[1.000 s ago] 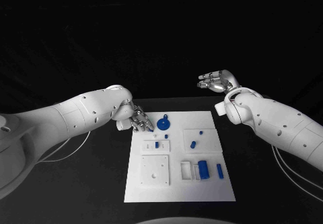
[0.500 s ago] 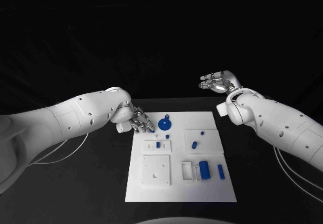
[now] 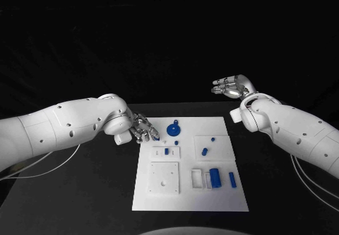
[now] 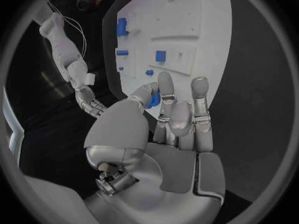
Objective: Assemble the parts on the task board
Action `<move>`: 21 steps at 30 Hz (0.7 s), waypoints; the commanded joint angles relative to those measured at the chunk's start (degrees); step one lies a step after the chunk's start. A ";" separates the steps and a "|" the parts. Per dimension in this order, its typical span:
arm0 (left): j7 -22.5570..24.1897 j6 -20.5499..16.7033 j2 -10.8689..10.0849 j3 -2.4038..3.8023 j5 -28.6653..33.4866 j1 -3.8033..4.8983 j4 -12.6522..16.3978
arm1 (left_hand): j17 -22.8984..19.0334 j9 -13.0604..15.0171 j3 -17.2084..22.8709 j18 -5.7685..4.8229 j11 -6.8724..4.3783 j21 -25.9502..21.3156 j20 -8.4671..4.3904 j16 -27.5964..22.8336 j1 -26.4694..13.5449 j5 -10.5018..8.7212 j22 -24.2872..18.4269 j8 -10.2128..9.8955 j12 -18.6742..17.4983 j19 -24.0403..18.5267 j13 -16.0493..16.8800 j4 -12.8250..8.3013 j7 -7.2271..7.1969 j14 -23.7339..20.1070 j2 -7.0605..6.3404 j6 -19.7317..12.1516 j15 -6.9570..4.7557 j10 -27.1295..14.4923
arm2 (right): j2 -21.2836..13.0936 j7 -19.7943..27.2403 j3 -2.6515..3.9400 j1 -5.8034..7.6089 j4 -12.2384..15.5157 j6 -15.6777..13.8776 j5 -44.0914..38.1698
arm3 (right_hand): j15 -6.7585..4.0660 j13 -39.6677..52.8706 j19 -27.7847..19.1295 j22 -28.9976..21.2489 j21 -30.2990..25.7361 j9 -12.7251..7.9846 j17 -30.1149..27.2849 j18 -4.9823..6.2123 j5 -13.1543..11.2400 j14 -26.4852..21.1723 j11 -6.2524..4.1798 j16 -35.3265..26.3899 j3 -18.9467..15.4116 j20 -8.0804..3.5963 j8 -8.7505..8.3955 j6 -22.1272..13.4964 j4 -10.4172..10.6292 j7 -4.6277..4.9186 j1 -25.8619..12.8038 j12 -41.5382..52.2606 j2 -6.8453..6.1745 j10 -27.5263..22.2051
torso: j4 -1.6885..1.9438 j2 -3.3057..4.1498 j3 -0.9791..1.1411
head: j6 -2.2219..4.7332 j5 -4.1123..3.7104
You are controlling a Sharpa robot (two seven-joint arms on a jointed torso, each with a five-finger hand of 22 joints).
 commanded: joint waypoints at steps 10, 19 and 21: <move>-0.74 -8.93 -4.59 -1.55 -4.99 0.11 8.65 | 0.36 10.05 4.75 0.71 -0.51 0.32 0.08 -0.31 -1.22 2.33 0.97 -0.53 1.48 0.71 -0.46 -4.92 -3.64 0.70 -0.53 4.94 -0.10 2.69 | -0.57 0.34 0.00 -0.32 0.24 0.71 -0.42 | 0.12 -0.09 -0.51 -0.08 -0.22 -0.08 -0.08 0.36 0.31 -0.40 0.08 -0.24 -0.34 -0.02 -0.16 -0.39 0.07 0.06 0.12 -0.23 0.57 -0.44 | 0.36 -0.20 -0.11 | -0.48 0.25; -0.52 -11.42 -4.28 -1.93 -6.88 -1.06 9.90 | 0.35 10.16 4.91 0.92 -0.52 0.41 0.22 -0.32 -1.59 3.13 0.97 -0.67 1.84 0.81 -0.61 -5.08 -3.72 0.74 -0.74 5.34 -0.14 2.71 | -0.49 0.35 0.00 -0.40 0.26 0.72 -0.42 | 0.12 -0.09 -0.51 -0.08 -0.22 -0.08 -0.08 0.36 0.31 -0.40 0.08 -0.24 -0.34 -0.02 -0.16 -0.39 0.07 0.06 0.12 -0.23 0.57 -0.44 | 0.25 -0.15 -0.14 | -0.49 0.27; -0.44 -11.72 -3.76 -1.95 -7.31 -1.50 9.79 | 0.35 10.21 4.97 0.97 -0.53 0.43 0.29 -0.32 -1.63 3.17 0.98 -0.70 1.93 0.81 -0.64 -5.14 -3.73 0.75 -0.74 5.39 -0.12 2.70 | -0.48 0.33 0.00 -0.41 0.25 0.76 -0.42 | 0.12 -0.09 -0.51 -0.08 -0.22 -0.08 -0.08 0.36 0.31 -0.40 0.08 -0.24 -0.34 -0.02 -0.16 -0.39 0.07 0.06 0.12 -0.23 0.57 -0.44 | 0.23 -0.13 -0.11 | -0.55 0.36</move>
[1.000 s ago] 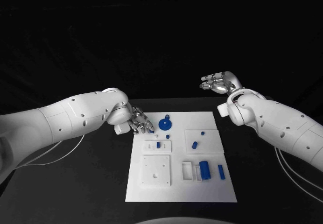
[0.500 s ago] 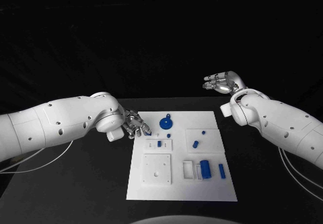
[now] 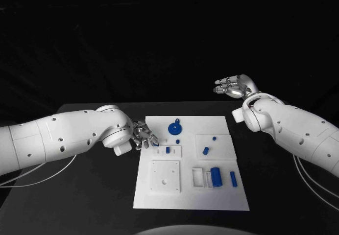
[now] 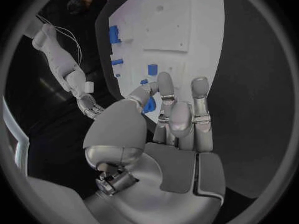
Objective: Assemble the parts on the task board
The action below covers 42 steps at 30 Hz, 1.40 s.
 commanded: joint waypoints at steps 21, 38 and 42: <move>-1.44 3.19 2.64 0.04 -2.25 -1.94 -1.42 | 0.02 7.75 3.76 1.12 -0.46 0.44 0.14 -0.34 -0.71 1.45 1.03 -0.11 0.42 -0.07 -0.38 -4.61 -4.25 0.40 0.70 5.02 0.00 2.72 | 0.20 0.27 0.00 -0.06 0.04 0.85 -0.42 | 0.13 -0.09 -0.46 -0.09 -0.22 -0.08 -0.08 0.37 0.32 -0.41 0.08 -0.25 -0.37 -0.02 -0.16 -0.44 0.03 0.07 0.12 -0.23 0.58 -0.44 | -0.11 0.04 0.05 | -0.43 -0.03; -2.66 5.49 3.04 0.05 -2.76 -1.95 -2.78 | 0.45 9.05 4.06 0.83 -0.61 0.76 -0.08 -0.08 -2.74 2.47 1.00 0.25 1.29 -0.14 -0.46 -6.39 -4.49 0.46 1.49 5.45 -0.03 2.74 | 0.20 0.28 0.00 -0.07 0.05 0.84 -0.42 | 0.13 -0.09 -0.46 -0.09 -0.22 -0.08 -0.08 0.37 0.32 -0.41 0.08 -0.25 -0.37 -0.02 -0.16 -0.44 0.03 0.07 0.12 -0.23 0.58 -0.44 | -0.10 0.01 0.09 | -0.73 0.06; -2.77 5.38 3.11 0.05 -3.07 -1.95 -2.97 | 0.46 9.07 4.08 0.84 -0.61 0.77 -0.08 -0.08 -2.77 2.50 1.00 0.25 1.30 -0.14 -0.47 -6.41 -4.49 0.47 1.51 5.45 -0.04 2.75 | 0.20 0.23 0.00 -0.07 0.04 0.83 -0.43 | 0.13 -0.09 -0.46 -0.09 -0.22 -0.08 -0.08 0.37 0.32 -0.41 0.08 -0.25 -0.37 -0.02 -0.16 -0.44 0.03 0.07 0.12 -0.23 0.58 -0.44 | -0.10 0.03 0.09 | -0.80 0.08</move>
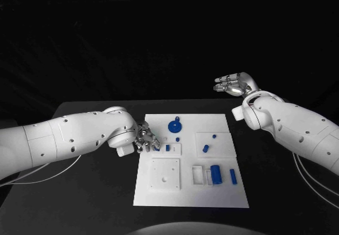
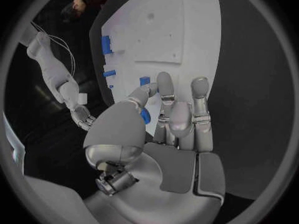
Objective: Assemble the parts on the task board
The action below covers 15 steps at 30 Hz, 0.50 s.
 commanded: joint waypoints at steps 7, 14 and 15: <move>-0.73 1.01 0.19 -0.01 -1.23 -0.05 -0.21 | 0.08 5.57 4.44 0.88 -0.42 0.34 -0.04 0.17 -0.39 0.44 0.96 0.10 0.43 -0.14 -0.05 -4.92 -4.58 0.47 0.03 5.37 -0.06 2.54 | 0.06 0.26 0.00 -0.03 0.05 0.80 -0.44 | 0.14 -0.09 -0.56 -0.10 -0.22 -0.08 -0.08 0.36 0.34 -0.44 0.10 -0.25 -0.27 -0.02 -0.16 -0.44 -0.01 0.09 0.10 -0.23 0.58 -0.46 | -0.02 0.02 0.01 | -0.08 0.04; -0.77 0.92 0.21 -0.01 -1.53 -0.05 -0.38 | 0.09 5.67 4.41 0.94 -0.42 0.34 0.04 0.18 -0.48 0.42 0.96 0.09 0.45 -0.16 -0.09 -4.96 -4.58 0.48 0.05 5.38 -0.04 2.55 | 0.07 0.28 0.00 -0.03 0.06 0.83 -0.44 | 0.14 -0.09 -0.56 -0.10 -0.22 -0.08 -0.08 0.36 0.34 -0.44 0.10 -0.25 -0.27 -0.02 -0.16 -0.44 -0.01 0.09 0.10 -0.23 0.58 -0.46 | 0.00 0.01 -0.01 | -0.08 -0.02; -0.78 1.05 0.25 -0.01 -1.55 -0.05 -0.39 | 0.09 5.67 4.41 0.94 -0.42 0.34 0.04 0.18 -0.48 0.42 0.96 0.09 0.45 -0.16 -0.09 -4.96 -4.58 0.48 0.05 5.38 -0.04 2.55 | 0.06 0.28 0.00 -0.03 0.06 0.83 -0.44 | 0.14 -0.09 -0.56 -0.10 -0.22 -0.08 -0.08 0.36 0.34 -0.44 0.10 -0.25 -0.27 -0.02 -0.16 -0.44 -0.01 0.09 0.10 -0.23 0.58 -0.46 | 0.00 0.01 -0.02 | -0.10 -0.02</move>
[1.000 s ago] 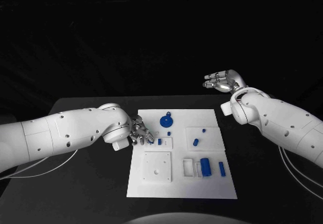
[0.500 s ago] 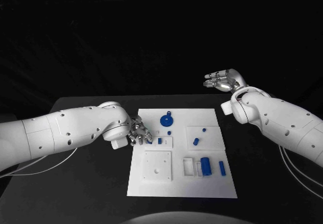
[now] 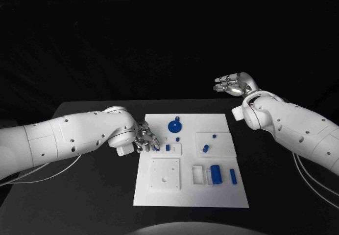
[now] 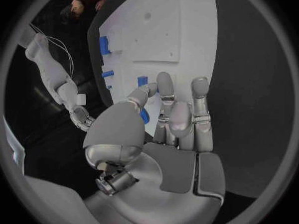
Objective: Assemble the parts on the task board
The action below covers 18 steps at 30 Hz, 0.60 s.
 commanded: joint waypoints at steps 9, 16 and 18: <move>-0.61 1.99 0.77 -0.05 -0.86 -0.05 -0.08 | 0.29 3.58 3.40 1.04 -0.47 0.37 0.19 0.31 0.33 -0.03 0.98 0.04 0.68 -0.20 0.00 -3.82 -4.66 0.53 0.44 5.73 -0.04 2.57 | 0.06 0.31 0.00 -0.03 0.09 0.82 -0.44 | 0.14 -0.09 -0.51 -0.04 -0.22 -0.08 -0.08 0.36 0.35 -0.46 0.10 -0.25 -0.28 -0.01 -0.15 -0.45 0.00 0.08 0.11 -0.23 0.59 -0.48 | -0.03 0.02 -0.01 | -0.22 -0.01; -0.63 2.52 1.21 -0.06 -0.93 -0.07 0.24 | 0.86 3.73 3.05 1.27 -0.66 0.51 0.55 0.73 0.31 -0.20 0.99 -0.04 2.00 -0.12 -0.02 -3.49 -5.04 0.64 0.24 6.97 -0.04 2.60 | 0.08 0.31 0.00 -0.03 0.09 0.82 -0.44 | 0.14 -0.09 -0.51 -0.04 -0.22 -0.08 -0.08 0.36 0.35 -0.46 0.10 -0.25 -0.28 -0.01 -0.15 -0.45 0.00 0.08 0.11 -0.23 0.59 -0.48 | -0.04 0.01 0.01 | -0.36 -0.08; -0.59 2.57 1.29 -0.06 -1.04 -0.07 0.29 | 1.05 3.83 3.00 1.32 -0.72 0.57 0.60 0.88 0.30 -0.22 0.99 -0.08 2.29 -0.10 -0.08 -3.41 -5.15 0.68 0.19 7.31 -0.05 2.63 | 0.10 0.31 0.00 -0.03 0.09 0.82 -0.44 | 0.14 -0.09 -0.51 -0.04 -0.22 -0.08 -0.08 0.36 0.35 -0.46 0.10 -0.25 -0.28 -0.01 -0.15 -0.45 0.00 0.08 0.11 -0.23 0.59 -0.48 | -0.03 0.00 0.02 | -0.41 -0.09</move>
